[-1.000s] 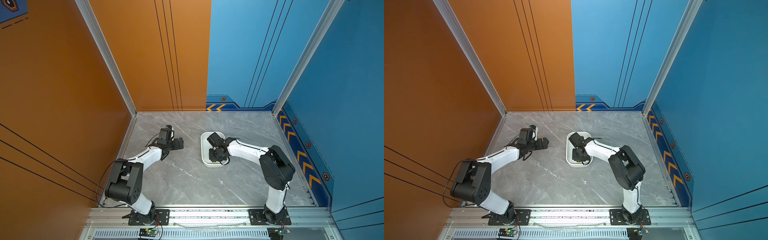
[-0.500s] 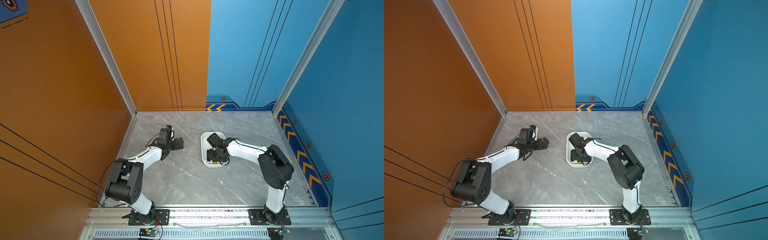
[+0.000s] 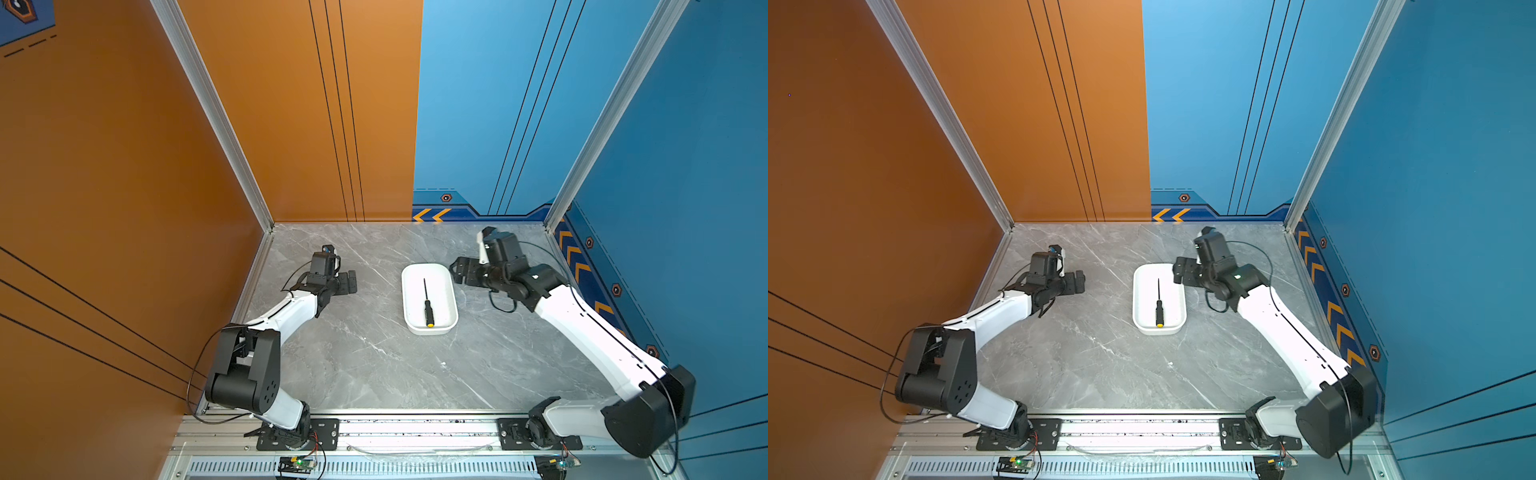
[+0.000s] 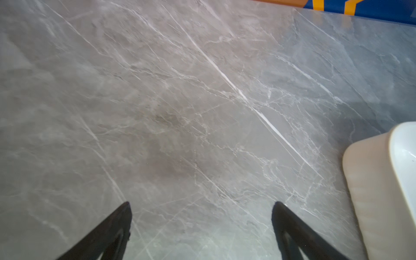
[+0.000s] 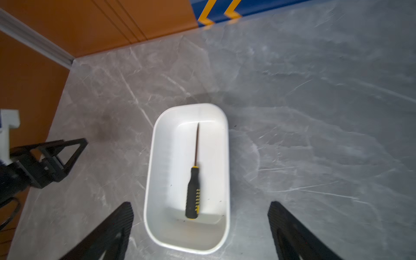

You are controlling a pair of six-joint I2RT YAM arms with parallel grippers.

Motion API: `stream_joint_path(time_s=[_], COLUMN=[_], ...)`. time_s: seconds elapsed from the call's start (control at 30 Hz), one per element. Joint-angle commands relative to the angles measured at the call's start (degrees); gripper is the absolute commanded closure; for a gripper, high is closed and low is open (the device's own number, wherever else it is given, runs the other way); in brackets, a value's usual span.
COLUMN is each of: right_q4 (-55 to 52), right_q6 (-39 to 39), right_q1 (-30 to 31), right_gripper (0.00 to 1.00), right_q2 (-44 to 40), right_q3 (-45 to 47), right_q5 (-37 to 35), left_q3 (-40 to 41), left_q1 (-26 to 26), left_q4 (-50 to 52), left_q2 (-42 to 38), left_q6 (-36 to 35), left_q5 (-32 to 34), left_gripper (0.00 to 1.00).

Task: Put the screwdriver in the bin
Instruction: Place the screwdriver into the bin, then reset both arms

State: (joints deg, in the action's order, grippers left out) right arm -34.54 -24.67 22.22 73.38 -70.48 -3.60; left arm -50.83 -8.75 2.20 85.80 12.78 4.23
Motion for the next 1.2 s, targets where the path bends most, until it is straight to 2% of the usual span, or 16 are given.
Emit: stream_joint_path(time_s=[0.0, 0.07, 0.17, 0.33, 0.6, 0.73, 0.8, 0.87, 1.0, 1.1, 1.17], right_q4=[3.77, 12.26, 23.51, 50.03, 79.83, 87.76, 92.36, 96.6, 93.48, 91.51, 91.1], right_q6=[17.65, 23.16, 20.73, 21.7, 19.23, 18.78, 19.05, 19.65, 23.16, 23.36, 22.85], right_q1=[-9.94, -15.79, -23.05, -23.89, -23.75, -23.65, -22.81, -22.09, -18.68, -18.4, -18.97], right_gripper=[0.07, 0.07, 0.07, 0.06, 0.07, 0.07, 0.07, 0.07, 0.07, 0.07, 0.06], right_q2=[-3.04, -6.14, -9.86, -12.21, -1.18, 6.36, 10.94, 15.51, 15.07, 14.91, 15.49], right_q3=[9.33, 16.12, 23.53, 39.87, 53.22, 53.83, 53.92, 53.9, 52.73, 51.78, 51.14], right_q5=[-8.01, -7.12, 0.54, 1.81, -0.29, 0.46, -1.38, -1.8, -5.69, -6.25, -5.57], left_q3=[4.42, 7.97, 10.69, 15.08, 22.11, 21.78, 21.91, 23.08, 29.11, 29.5, 29.54], left_q1=[2.17, 3.79, 7.63, 12.7, 15.6, 15.99, 15.98, 16.02, 15.23, 15.02, 14.65], left_q4=[-4.29, -8.52, -9.94, -16.15, -29.81, -29.35, -29.1, -30.27, -48.04, -51.41, -50.78], left_q2=[-5.79, -8.94, -11.5, -12.58, -11.04, -10.6, -10.47, -10.07, -5.24, -1.66, -2.06], left_q6=[-3.95, -5.82, -8.17, -8.96, -9.9, -10.05, -9.45, -8.18, -6.78, -6.78, -7.26], left_q5=[4.92, 5.86, 4.87, 4.9, 1.77, 1.01, 0.61, -2.03, -6.39, -5.99, -5.93], left_gripper=[0.02, 0.02, 0.02, 0.02, 0.02, 0.02, 0.02, 0.02, 0.02, 0.02, 0.02])
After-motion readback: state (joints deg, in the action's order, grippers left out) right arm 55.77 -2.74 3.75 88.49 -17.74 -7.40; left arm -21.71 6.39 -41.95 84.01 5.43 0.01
